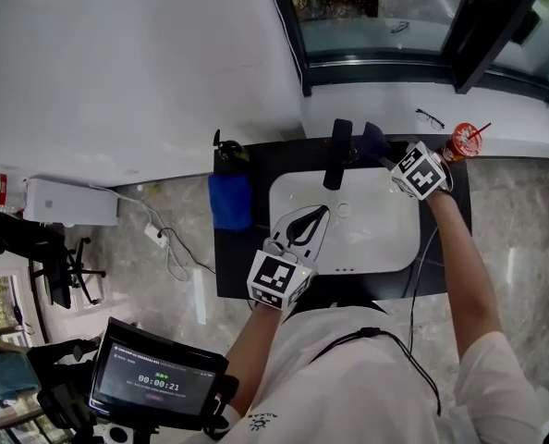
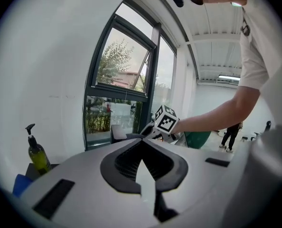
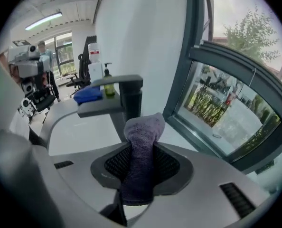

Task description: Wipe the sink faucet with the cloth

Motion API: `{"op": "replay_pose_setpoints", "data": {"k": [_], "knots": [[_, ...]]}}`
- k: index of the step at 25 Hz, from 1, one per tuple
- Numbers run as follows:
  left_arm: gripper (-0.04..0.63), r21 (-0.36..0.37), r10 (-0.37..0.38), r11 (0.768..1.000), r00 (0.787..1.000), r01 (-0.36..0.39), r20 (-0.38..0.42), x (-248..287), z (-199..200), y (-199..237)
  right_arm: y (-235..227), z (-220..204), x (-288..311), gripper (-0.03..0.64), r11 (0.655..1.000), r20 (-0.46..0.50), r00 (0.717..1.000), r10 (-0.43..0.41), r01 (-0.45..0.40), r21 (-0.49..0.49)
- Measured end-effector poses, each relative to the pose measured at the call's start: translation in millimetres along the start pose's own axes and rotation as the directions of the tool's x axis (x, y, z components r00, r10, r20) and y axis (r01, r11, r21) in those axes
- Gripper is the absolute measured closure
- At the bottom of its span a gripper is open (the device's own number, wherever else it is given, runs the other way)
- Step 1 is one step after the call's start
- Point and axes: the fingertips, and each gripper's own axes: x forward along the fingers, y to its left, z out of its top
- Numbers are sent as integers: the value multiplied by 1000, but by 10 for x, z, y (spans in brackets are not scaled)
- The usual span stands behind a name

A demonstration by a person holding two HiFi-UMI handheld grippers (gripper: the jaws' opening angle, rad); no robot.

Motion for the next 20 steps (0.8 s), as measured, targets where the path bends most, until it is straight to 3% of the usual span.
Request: {"op": "replay_pose_setpoints", "data": {"k": [5, 11, 20], "knots": [[601, -12, 32, 999, 999, -32, -5, -87, -57, 67, 203, -313, 411, 497, 996, -134, 987, 84, -83, 14], [601, -24, 66, 998, 998, -66, -12, -129, -136, 150, 235, -376, 722, 497, 995, -208, 973, 96, -98, 4], [601, -24, 91, 996, 996, -91, -8, -201, -132, 212, 323, -21, 710, 497, 991, -106, 987, 124, -129, -43]]}}
